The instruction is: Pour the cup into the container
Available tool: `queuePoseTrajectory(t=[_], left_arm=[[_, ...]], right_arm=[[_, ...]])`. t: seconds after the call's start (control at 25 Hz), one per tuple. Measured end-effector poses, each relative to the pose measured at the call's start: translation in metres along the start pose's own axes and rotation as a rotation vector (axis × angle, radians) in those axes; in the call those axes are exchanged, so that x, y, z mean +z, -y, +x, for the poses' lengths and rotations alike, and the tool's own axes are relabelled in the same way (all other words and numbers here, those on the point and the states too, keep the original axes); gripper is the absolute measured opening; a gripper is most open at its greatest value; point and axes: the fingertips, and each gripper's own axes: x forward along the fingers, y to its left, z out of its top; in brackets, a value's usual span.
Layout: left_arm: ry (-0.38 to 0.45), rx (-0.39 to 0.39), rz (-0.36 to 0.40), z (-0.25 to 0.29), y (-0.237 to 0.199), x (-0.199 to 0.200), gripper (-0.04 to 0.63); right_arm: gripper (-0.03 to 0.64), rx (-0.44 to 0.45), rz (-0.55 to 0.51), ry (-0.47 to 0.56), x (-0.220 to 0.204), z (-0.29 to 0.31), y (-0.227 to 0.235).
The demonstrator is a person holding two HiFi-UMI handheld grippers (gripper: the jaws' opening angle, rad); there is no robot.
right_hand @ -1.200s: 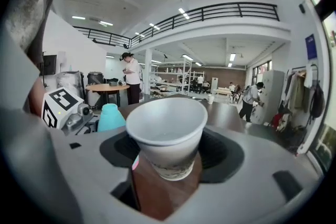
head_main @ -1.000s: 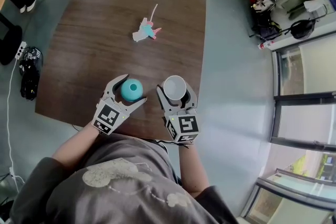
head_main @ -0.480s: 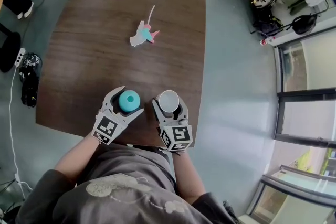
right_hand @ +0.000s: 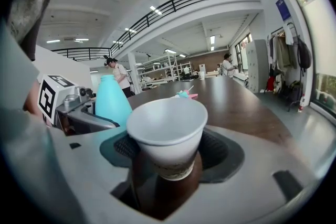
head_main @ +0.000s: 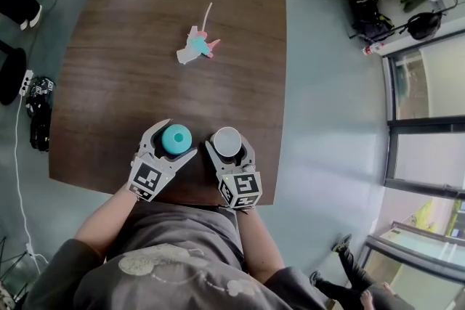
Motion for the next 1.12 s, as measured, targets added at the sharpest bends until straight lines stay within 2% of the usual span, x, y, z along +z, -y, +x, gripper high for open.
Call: queuePoseTrajectory(t=[0.56, 1.04, 1.12], left_arm=[[0.011, -0.019, 0.041, 0.007, 0.002, -0.006, 0.413], [0.015, -0.029, 0.003, 0.006, 0.000, -0.009, 0.413], [0.006, -0.033, -0.008, 0.006, 0.000, -0.010, 0.413]], right_arm=[[0.310, 0.017, -0.018, 0.002, -0.008, 0.005, -0.001], [0.310, 0.012, -0.056, -0.016, -0.013, 0.008, -0.007], [0.340, 0.011, -0.062, -0.024, -0.014, 0.008, -0.009]])
